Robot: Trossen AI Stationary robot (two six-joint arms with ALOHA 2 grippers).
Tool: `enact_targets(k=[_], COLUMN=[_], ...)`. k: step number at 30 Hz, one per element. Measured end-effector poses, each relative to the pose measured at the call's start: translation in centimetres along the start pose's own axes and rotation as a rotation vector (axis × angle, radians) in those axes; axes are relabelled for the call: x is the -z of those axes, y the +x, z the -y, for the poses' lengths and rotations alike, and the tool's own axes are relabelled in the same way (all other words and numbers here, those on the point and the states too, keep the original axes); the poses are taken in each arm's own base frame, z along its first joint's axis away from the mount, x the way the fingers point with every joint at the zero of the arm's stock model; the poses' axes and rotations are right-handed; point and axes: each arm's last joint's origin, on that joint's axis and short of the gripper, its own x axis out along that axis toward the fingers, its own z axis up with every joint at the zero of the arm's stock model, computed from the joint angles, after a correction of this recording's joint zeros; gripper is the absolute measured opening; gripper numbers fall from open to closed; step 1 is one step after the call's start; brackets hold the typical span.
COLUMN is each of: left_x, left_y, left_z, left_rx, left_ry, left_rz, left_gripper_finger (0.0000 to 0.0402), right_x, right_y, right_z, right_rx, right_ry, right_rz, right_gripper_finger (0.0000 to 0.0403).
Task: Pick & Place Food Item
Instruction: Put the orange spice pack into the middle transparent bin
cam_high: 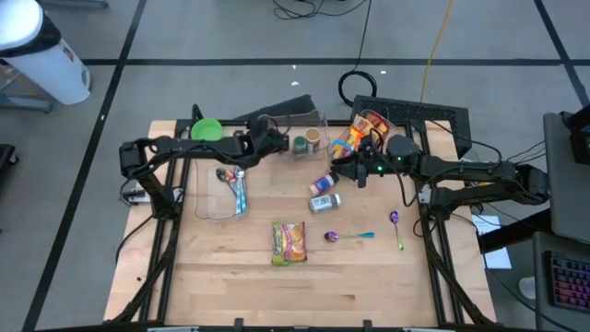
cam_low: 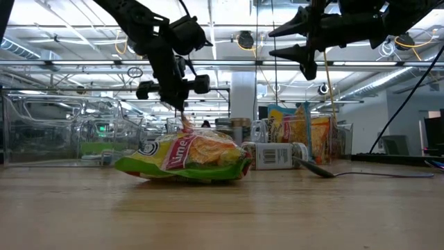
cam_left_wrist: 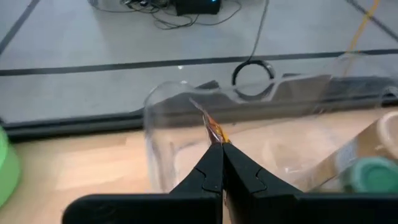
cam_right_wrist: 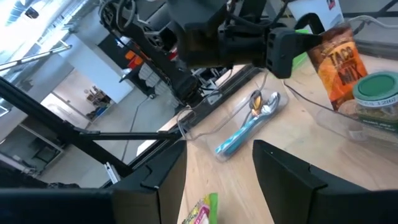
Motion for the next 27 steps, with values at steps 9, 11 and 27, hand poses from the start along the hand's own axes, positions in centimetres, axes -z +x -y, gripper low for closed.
enact_targets(k=[9, 11, 27], left_x=[0.6, 0.4, -1.5], left_y=[-0.5, -0.6, 0.7], left_z=[0.1, 0.4, 1.0], left_rx=[-0.017, -0.001, 0.274], left_ry=[0.007, 0.017, 0.335], left_rz=[0.001, 0.014, -0.01], left_gripper_finger=[0.0, 0.0, 0.0], right_x=[0.0, 0.0, 0.0], right_y=[0.0, 0.0, 0.0], right_z=[0.0, 0.1, 0.1], right_rx=[0.008, 0.022, 0.021], right_ry=[0.001, 0.001, 0.035], right_rz=[-0.001, 0.01, 0.007], right_gripper_finger=[0.0176, 0.0176, 0.0176])
